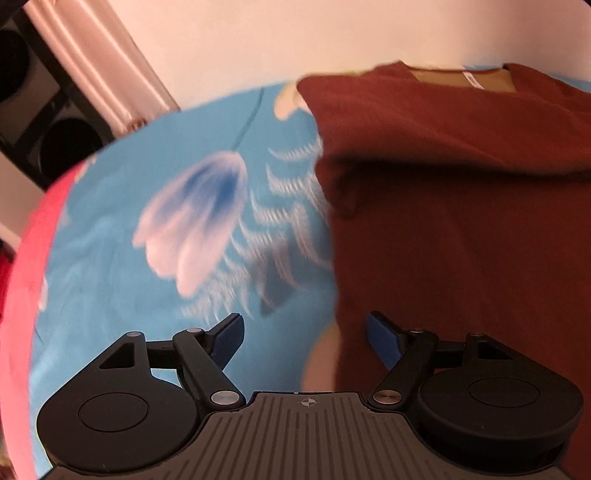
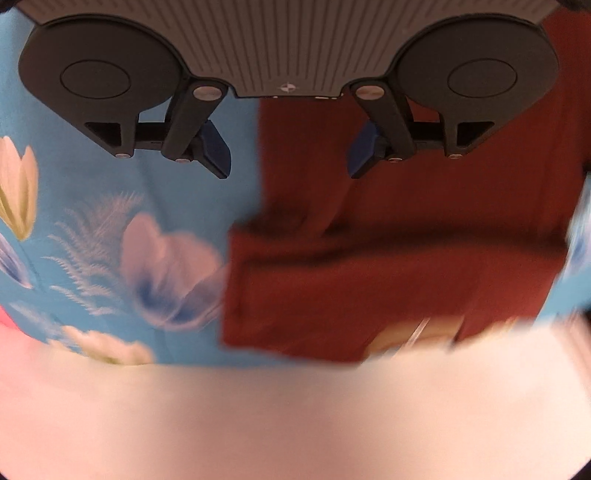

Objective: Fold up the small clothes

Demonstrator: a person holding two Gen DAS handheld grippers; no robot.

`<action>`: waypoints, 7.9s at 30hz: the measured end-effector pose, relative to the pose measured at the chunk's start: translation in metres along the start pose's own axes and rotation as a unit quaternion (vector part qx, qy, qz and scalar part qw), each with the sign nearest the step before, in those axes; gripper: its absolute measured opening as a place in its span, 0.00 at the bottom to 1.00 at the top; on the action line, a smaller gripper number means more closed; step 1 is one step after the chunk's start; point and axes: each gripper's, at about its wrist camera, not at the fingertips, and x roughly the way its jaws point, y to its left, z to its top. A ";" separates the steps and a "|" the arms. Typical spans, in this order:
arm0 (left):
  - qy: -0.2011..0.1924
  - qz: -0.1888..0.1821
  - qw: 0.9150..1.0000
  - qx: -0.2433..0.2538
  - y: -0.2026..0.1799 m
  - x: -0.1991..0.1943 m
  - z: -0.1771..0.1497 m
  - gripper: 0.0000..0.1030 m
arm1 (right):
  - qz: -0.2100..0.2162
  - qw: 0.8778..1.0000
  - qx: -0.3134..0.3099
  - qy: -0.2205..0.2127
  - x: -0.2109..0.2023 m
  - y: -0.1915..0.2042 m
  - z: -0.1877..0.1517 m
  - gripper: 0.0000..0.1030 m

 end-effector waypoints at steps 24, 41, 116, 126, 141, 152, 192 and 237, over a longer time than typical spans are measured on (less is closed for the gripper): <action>0.104 -0.082 0.981 -0.143 0.041 0.032 -0.025 1.00 | 0.025 0.994 -0.041 0.096 -0.018 0.012 -0.066 0.97; 0.118 -0.148 0.982 -0.005 0.034 -0.011 -0.096 1.00 | 0.105 0.976 -0.079 0.176 -0.072 0.003 -0.126 0.98; 0.000 -0.493 0.812 -0.312 0.131 0.104 0.143 0.73 | 0.390 0.844 0.369 0.026 0.102 -0.126 0.134 0.10; -0.032 -0.446 0.823 -0.350 0.161 0.108 0.166 1.00 | 0.343 0.819 0.459 -0.021 0.145 -0.138 0.128 0.52; -0.025 -0.134 0.980 -0.142 0.061 0.054 0.119 1.00 | 0.215 0.960 0.180 -0.006 0.067 -0.063 0.091 0.52; -0.024 -0.071 0.989 -0.129 0.066 0.046 0.098 1.00 | 0.022 0.998 0.051 -0.042 0.023 -0.037 0.072 0.33; -0.044 0.026 0.996 -0.070 0.036 -0.013 0.047 1.00 | 0.018 0.994 0.092 0.052 -0.003 -0.052 -0.003 0.74; 0.050 -0.383 0.876 -0.290 -0.008 0.055 0.036 1.00 | 0.278 0.918 0.281 -0.014 0.087 -0.098 0.060 0.95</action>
